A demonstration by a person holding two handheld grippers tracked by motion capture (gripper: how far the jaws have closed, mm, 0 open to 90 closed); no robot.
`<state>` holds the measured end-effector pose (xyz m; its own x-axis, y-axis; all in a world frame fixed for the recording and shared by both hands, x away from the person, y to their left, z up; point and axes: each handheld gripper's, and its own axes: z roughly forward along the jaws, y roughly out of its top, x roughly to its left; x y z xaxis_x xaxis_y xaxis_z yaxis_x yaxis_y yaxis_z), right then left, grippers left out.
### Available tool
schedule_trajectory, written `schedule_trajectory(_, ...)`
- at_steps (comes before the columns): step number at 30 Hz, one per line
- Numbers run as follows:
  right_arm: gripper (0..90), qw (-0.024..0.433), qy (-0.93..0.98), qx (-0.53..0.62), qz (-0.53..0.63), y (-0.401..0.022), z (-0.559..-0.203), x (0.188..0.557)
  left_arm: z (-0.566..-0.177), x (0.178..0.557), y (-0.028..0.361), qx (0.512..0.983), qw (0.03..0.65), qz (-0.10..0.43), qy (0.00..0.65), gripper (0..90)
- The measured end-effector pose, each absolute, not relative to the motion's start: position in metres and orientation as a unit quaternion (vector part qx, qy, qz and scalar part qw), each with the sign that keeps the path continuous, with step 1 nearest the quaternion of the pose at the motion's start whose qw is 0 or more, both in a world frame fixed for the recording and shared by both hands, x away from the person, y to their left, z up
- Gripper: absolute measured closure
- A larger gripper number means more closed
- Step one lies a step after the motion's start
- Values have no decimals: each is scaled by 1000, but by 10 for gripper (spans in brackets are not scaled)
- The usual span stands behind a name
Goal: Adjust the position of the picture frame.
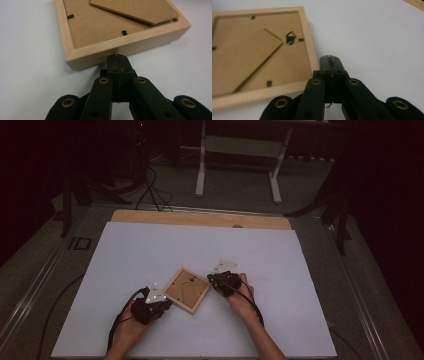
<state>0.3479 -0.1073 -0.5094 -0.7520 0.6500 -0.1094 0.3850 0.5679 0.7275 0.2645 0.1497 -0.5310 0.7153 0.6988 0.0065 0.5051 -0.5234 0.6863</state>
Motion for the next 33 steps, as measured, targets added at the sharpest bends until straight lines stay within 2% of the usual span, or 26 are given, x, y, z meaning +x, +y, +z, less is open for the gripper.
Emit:
schedule_trajectory(4, 897, 173, 871, 286, 360, -107, -507, 342, -532, 270, 146, 858, 340, 145, 357, 898)
schedule_trajectory(7, 896, 176, 878, 268, 356, -102, -507, 333, -533, 273, 143, 856, 342, 146, 359, 898)
schedule_trajectory(9, 896, 193, 880, 261, 347, -99, -508, 330, -533, 273, 141, 858, 340, 147, 357, 898)
schedule_trajectory(19, 896, 204, 853, 321, 358, -109, -513, 350, -533, 272, 139, 859, 339, 148, 353, 898)
schedule_trajectory(22, 897, 193, 853, 332, 354, -111, -518, 354, -533, 273, 139, 859, 339, 148, 354, 898)
schedule_trajectory(33, 898, 183, 854, 341, 348, -116, -521, 347, -533, 279, 139, 853, 345, 139, 367, 898)
